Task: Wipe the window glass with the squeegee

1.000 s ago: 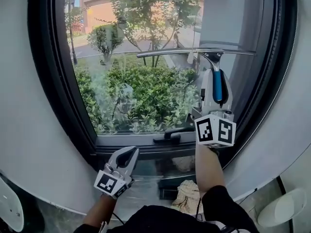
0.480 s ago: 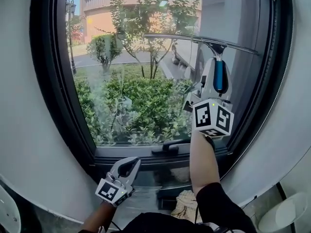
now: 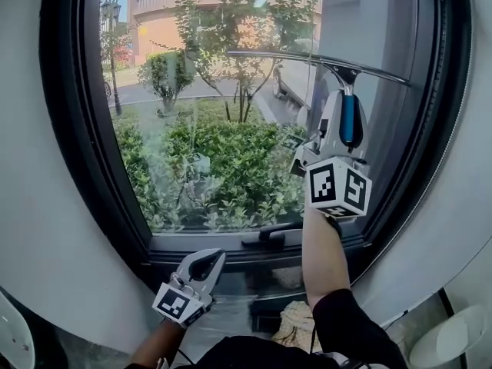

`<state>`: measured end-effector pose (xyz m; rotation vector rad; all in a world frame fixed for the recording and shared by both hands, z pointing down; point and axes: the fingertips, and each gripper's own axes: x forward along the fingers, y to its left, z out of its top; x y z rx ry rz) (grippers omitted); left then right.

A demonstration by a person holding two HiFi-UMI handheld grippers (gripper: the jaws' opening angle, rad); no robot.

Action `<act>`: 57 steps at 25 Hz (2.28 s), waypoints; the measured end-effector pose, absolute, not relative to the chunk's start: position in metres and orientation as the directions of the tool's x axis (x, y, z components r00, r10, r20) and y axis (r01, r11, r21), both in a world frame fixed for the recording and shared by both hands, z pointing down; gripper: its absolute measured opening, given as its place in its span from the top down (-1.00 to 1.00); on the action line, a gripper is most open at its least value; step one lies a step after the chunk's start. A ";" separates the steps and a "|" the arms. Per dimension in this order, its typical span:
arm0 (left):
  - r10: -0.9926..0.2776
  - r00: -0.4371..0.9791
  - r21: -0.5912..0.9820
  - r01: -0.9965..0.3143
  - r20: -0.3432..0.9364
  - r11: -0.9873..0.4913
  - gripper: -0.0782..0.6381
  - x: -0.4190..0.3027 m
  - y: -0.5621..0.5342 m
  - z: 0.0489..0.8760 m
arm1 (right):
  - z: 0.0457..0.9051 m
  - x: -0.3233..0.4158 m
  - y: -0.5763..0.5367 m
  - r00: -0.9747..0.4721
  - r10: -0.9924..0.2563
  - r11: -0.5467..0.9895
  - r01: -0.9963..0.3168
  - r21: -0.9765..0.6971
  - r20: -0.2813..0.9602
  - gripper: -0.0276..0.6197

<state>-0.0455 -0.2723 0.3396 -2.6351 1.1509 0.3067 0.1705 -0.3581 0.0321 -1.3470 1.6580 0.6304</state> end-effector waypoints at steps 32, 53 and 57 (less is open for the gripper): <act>-0.697 0.684 -0.121 -0.727 -0.217 -0.676 0.78 -0.036 -0.266 0.378 | 0.075 0.177 -0.353 -0.037 -0.559 0.266 -0.954 -0.137 -0.828 0.51; -0.701 0.684 -0.111 -0.727 -0.200 -0.678 0.78 -0.034 -0.259 0.388 | 0.103 0.177 -0.351 -0.040 -0.601 0.250 -0.958 -0.141 -0.799 0.51; -0.702 0.686 -0.105 -0.725 -0.189 -0.680 0.78 -0.034 -0.257 0.392 | 0.108 0.177 -0.350 -0.040 -0.608 0.247 -0.958 -0.142 -0.793 0.51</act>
